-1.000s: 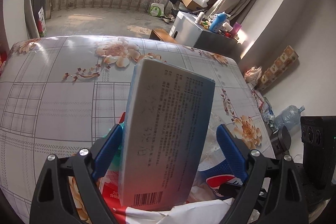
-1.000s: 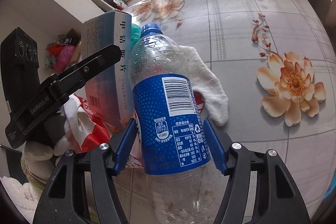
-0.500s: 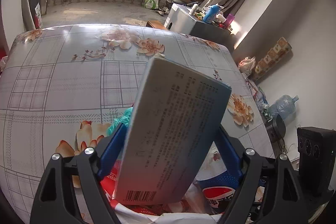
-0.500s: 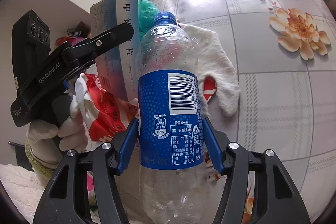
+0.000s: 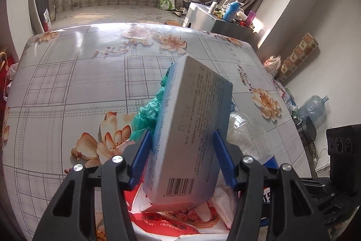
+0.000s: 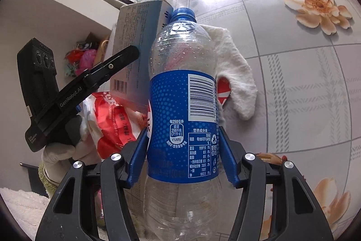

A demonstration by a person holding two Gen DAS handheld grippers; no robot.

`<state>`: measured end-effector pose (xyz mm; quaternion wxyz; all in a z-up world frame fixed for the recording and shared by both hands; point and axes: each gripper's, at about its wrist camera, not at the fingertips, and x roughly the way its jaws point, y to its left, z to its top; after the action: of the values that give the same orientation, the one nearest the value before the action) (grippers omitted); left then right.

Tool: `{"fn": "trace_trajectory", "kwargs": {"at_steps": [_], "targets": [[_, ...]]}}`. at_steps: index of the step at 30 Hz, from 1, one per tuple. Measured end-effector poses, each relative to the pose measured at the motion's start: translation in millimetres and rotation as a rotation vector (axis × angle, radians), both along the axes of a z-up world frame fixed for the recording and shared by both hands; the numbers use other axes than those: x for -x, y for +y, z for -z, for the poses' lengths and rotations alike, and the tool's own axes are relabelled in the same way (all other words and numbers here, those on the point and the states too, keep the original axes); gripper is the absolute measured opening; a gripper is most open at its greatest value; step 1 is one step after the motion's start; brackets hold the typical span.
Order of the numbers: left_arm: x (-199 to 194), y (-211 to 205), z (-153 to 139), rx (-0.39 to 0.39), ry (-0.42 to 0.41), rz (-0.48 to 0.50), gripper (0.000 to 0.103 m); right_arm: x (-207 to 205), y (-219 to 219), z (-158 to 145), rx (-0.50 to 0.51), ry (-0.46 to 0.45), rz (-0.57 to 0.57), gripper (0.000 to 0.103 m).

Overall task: Collect trash
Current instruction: 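Lift the box and bottle and carry them toward the blue wastebasket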

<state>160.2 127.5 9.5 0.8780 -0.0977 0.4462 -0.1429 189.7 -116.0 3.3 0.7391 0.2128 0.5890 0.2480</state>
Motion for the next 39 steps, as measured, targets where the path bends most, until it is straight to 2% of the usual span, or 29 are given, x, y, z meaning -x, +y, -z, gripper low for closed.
{"fn": "trace_trajectory", "kwargs": {"at_steps": [2,8,10,11,12,15,20,24,27,31,33,36,39], "targets": [[1,5,-1,0.031,0.0,-0.006,0.044,5,-9,0,-0.023,0.0,0.022,0.055],[3,6,-10,0.064,0.014,0.006,0.043,23,-33,-1,-0.055,-0.011,0.069,0.055],[7,6,-17,0.071,0.007,0.006,0.045,27,-41,2,-0.056,-0.019,0.088,0.055],[9,6,-21,0.065,-0.004,0.009,0.05,32,-51,-1,-0.061,-0.022,0.096,0.055],[11,4,-26,0.055,-0.017,0.01,0.055,35,-55,-3,-0.065,-0.027,0.107,0.055],[15,-4,-40,0.025,-0.055,0.038,0.062,41,-66,-7,-0.075,-0.045,0.138,0.055],[8,-26,-56,-0.059,-0.098,0.12,0.066,56,-82,-20,-0.102,-0.063,0.198,0.055],[-13,-42,-59,-0.144,-0.089,0.178,0.067,64,-87,-24,-0.103,-0.07,0.229,0.055],[-30,-52,-52,-0.182,-0.054,0.231,0.069,69,-97,-28,-0.109,-0.073,0.24,0.055],[-48,-67,-32,-0.223,0.044,0.305,0.072,75,-105,-31,-0.11,-0.072,0.251,0.055],[-52,-71,-21,-0.247,0.076,0.31,0.073,76,-108,-33,-0.113,-0.065,0.261,0.055],[-52,-75,-8,-0.28,0.102,0.312,0.073,77,-114,-31,-0.12,-0.053,0.269,0.056],[-47,-87,-2,-0.337,0.084,0.328,0.073,77,-118,-29,-0.125,-0.044,0.275,0.056]]}}
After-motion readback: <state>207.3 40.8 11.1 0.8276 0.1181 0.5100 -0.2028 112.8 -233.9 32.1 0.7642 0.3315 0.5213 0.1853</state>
